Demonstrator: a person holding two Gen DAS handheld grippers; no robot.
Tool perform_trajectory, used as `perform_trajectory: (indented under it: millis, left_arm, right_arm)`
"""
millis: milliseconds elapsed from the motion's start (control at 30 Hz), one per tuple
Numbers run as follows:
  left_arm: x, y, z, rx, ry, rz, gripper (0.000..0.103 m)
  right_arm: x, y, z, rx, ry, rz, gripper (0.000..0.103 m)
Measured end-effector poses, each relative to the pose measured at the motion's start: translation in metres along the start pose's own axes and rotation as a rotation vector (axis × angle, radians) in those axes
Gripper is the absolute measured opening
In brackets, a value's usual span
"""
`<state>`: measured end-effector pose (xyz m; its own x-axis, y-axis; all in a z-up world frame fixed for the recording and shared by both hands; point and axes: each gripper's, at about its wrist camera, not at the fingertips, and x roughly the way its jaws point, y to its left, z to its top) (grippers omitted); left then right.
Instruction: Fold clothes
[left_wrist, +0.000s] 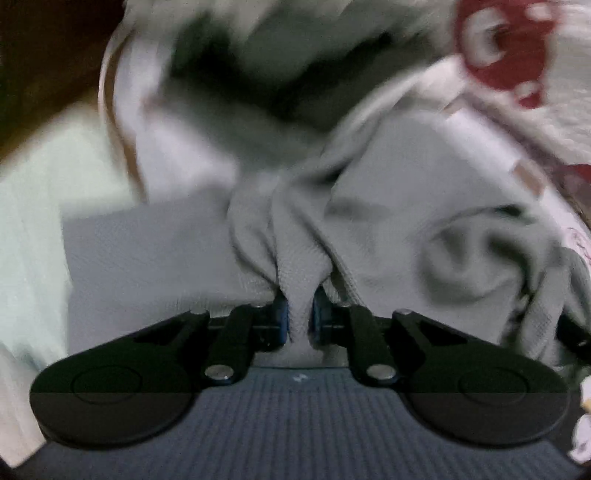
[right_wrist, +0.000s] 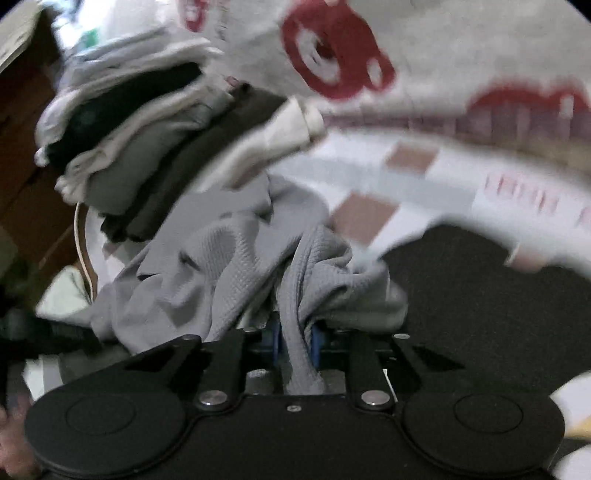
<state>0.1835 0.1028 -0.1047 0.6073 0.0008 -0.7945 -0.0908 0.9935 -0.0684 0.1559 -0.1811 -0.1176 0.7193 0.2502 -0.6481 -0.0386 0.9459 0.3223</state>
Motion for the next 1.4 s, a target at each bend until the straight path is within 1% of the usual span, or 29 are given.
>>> perform_trajectory:
  millis: [33, 100, 233, 333, 400, 433, 467, 500, 533, 600, 667, 700, 733, 800, 867, 933, 967, 1033, 1100, 1133, 1200, 1233, 1300, 1333, 1367, 1400]
  left_arm:
    - [-0.004, -0.003, 0.000, 0.015, -0.017, -0.005, 0.012]
    - [-0.018, -0.008, -0.002, 0.040, -0.051, -0.041, 0.011]
    - [-0.047, -0.017, -0.006, 0.090, -0.120, -0.115, 0.010]
    - [-0.069, -0.024, -0.010, 0.127, -0.172, -0.169, 0.010]
    - [-0.083, -0.031, -0.011, 0.141, -0.203, -0.223, 0.010]
    - [-0.090, -0.035, -0.012, 0.145, -0.217, -0.253, 0.010]
    - [-0.093, -0.040, -0.013, 0.150, -0.210, -0.280, 0.010]
    - [-0.090, -0.045, -0.016, 0.157, -0.167, -0.301, 0.010]
    - [-0.087, -0.051, -0.018, 0.164, -0.124, -0.321, 0.010]
    - [-0.079, -0.063, -0.024, 0.177, -0.028, -0.360, 0.010]
    - [-0.055, -0.075, -0.034, 0.175, 0.112, -0.389, 0.010]
    - [-0.043, -0.080, -0.040, 0.174, 0.177, -0.396, 0.010]
    - [-0.032, -0.083, -0.046, 0.177, 0.231, -0.384, 0.010]
    - [-0.016, -0.087, -0.055, 0.184, 0.308, -0.340, 0.010]
    - [-0.004, -0.084, -0.057, 0.171, 0.343, -0.324, 0.010]
    - [-0.001, -0.081, -0.055, 0.150, 0.350, -0.335, 0.011]
    - [-0.001, -0.081, -0.055, 0.145, 0.345, -0.338, 0.012]
    - [-0.002, -0.078, -0.056, 0.140, 0.333, -0.343, 0.013]
    - [-0.003, -0.077, -0.059, 0.153, 0.319, -0.339, 0.013]
    - [-0.001, -0.080, -0.060, 0.160, 0.317, -0.335, 0.013]
    - [0.002, -0.084, -0.060, 0.172, 0.316, -0.329, 0.015]
    - [0.003, -0.084, -0.061, 0.172, 0.327, -0.332, 0.016]
    - [0.006, -0.084, -0.062, 0.172, 0.348, -0.337, 0.022]
    - [0.008, -0.085, -0.062, 0.172, 0.358, -0.339, 0.034]
    - [0.009, -0.085, -0.063, 0.177, 0.366, -0.341, 0.046]
    - [0.010, -0.087, -0.064, 0.189, 0.369, -0.340, 0.047]
  right_arm:
    - [-0.015, -0.003, 0.006, -0.046, -0.018, -0.017, 0.016]
    - [-0.048, -0.010, 0.022, -0.118, -0.060, -0.060, 0.015]
    - [-0.126, -0.036, 0.048, -0.158, -0.144, -0.145, 0.014]
    - [-0.176, -0.049, 0.051, -0.186, -0.190, -0.208, 0.013]
    - [-0.207, -0.056, 0.050, -0.202, -0.208, -0.258, 0.013]
    - [-0.221, -0.060, 0.048, -0.204, -0.207, -0.291, 0.013]
    - [-0.235, -0.067, 0.045, -0.194, -0.191, -0.350, 0.013]
    - [-0.249, -0.074, 0.042, -0.182, -0.173, -0.413, 0.013]
    - [-0.260, -0.084, 0.036, -0.160, -0.138, -0.504, 0.014]
    - [-0.255, -0.112, 0.021, -0.153, 0.021, -0.631, 0.017]
    - [-0.251, -0.140, 0.005, -0.142, 0.177, -0.752, 0.021]
    - [-0.252, -0.149, 0.001, -0.117, 0.198, -0.774, 0.021]
    - [-0.255, -0.151, 0.001, -0.112, 0.176, -0.778, 0.028]
    - [-0.261, -0.154, 0.003, -0.103, 0.131, -0.784, 0.034]
    - [-0.261, -0.150, 0.013, -0.093, 0.088, -0.713, 0.041]
    - [-0.250, -0.148, 0.019, -0.088, 0.067, -0.601, 0.051]
    - [-0.239, -0.147, 0.022, -0.092, 0.060, -0.532, 0.051]
    - [-0.218, -0.146, 0.020, -0.110, 0.023, -0.432, 0.053]
    - [-0.190, -0.147, 0.008, -0.105, 0.045, -0.405, 0.052]
    - [-0.177, -0.146, 0.003, -0.098, 0.088, -0.433, 0.052]
    - [-0.170, -0.139, -0.008, -0.135, 0.118, -0.426, 0.052]
    - [-0.170, -0.135, -0.009, -0.158, 0.135, -0.407, 0.052]
    - [-0.178, -0.127, -0.007, -0.197, 0.108, -0.355, 0.054]
    - [-0.180, -0.128, -0.006, -0.193, 0.095, -0.330, 0.056]
    - [-0.175, -0.134, -0.006, -0.163, 0.113, -0.319, 0.057]
    - [-0.170, -0.139, -0.007, -0.134, 0.131, -0.307, 0.057]
